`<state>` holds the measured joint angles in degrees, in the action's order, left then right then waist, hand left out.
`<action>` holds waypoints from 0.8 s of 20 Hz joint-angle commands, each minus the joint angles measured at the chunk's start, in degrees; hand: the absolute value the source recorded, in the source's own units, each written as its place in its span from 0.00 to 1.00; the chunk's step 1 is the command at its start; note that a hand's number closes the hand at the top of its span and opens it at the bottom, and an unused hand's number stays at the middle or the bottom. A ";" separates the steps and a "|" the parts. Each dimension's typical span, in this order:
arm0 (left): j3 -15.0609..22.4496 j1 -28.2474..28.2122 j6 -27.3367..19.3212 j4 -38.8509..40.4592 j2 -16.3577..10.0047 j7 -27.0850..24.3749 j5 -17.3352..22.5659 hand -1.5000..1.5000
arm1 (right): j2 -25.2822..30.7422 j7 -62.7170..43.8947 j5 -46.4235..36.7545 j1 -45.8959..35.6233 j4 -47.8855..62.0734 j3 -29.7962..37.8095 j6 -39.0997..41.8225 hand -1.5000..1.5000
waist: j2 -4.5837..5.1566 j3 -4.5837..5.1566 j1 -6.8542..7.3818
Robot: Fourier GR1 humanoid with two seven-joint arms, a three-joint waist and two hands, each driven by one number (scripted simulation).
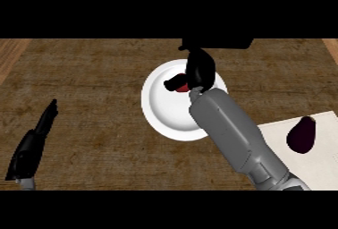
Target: Pick the tomato from the placemat and place it in the plate
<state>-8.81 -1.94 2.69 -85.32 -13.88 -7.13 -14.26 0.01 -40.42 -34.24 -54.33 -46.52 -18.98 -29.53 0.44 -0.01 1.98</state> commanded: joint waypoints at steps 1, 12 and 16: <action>-0.96 0.04 -0.06 0.82 -0.52 -0.72 -0.02 0.50 | -0.01 1.75 3.23 0.96 -1.94 -2.27 -8.80 0.00 | -0.23 0.00 -0.46; -2.16 -3.44 0.89 -1.01 -0.40 -0.52 1.45 0.50 | 3.42 5.29 4.25 13.32 -20.54 8.22 -19.42 0.00 | -0.90 -0.03 -3.16; -1.45 -4.44 -1.44 -1.18 1.22 -1.11 -0.39 0.50 | 10.18 11.98 12.44 22.79 -34.47 10.92 -13.43 0.00 | -0.89 -0.04 -3.59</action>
<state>-10.49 -5.10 2.71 -87.12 -13.86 -6.69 -13.72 5.41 -31.97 -27.20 -39.24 -69.56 -10.18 -45.86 -0.32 -0.05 -0.86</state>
